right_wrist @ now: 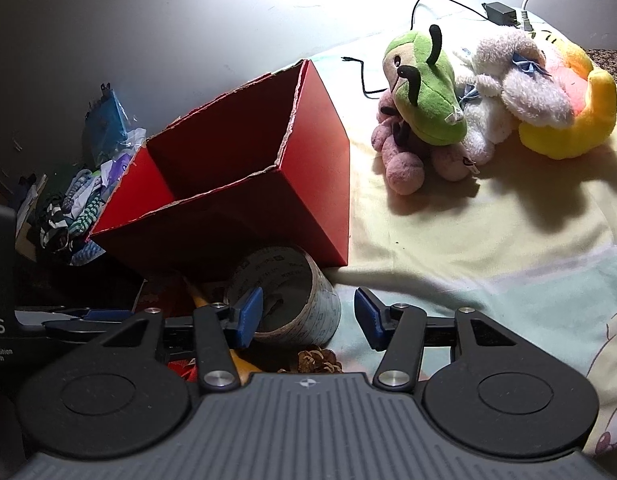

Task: Organize objects
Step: 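Grasp the printed tape roll with the right tool, then carry the tape roll with the right tool into the red box, then lower the tape roll onto the box floor and open the right tool, then withdraw the open right tool up out of the red box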

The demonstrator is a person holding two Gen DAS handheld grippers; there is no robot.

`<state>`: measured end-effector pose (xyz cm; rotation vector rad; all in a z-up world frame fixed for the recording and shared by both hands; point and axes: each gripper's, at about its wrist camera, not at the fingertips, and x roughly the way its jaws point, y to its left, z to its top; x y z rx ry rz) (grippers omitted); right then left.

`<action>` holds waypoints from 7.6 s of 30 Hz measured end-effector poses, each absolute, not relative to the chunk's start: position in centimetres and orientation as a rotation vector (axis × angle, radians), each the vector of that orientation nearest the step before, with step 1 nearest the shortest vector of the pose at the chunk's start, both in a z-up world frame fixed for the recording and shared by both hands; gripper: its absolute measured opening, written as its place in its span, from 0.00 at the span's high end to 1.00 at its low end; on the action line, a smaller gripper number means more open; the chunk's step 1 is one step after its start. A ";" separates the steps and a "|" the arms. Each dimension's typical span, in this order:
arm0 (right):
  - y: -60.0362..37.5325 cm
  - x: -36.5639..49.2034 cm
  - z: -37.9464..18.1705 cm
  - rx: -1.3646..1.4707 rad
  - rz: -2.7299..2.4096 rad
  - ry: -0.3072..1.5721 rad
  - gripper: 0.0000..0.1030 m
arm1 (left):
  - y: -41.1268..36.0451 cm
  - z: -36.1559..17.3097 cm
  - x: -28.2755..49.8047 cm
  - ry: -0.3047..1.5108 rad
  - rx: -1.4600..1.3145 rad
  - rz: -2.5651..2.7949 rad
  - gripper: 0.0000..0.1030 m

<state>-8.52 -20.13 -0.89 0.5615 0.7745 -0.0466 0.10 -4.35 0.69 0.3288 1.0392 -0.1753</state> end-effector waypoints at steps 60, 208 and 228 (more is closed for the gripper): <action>-20.2 -6.5 8.8 0.418 -0.294 0.470 0.84 | -7.2 9.0 4.3 0.792 0.180 -0.956 0.80; -17.3 13.5 -0.6 0.498 -0.008 0.854 0.77 | -3.8 -1.4 19.8 0.833 0.430 -0.244 0.34; -16.6 6.3 3.1 0.420 -0.087 0.713 0.76 | -2.1 2.6 14.3 0.841 0.425 -0.228 0.22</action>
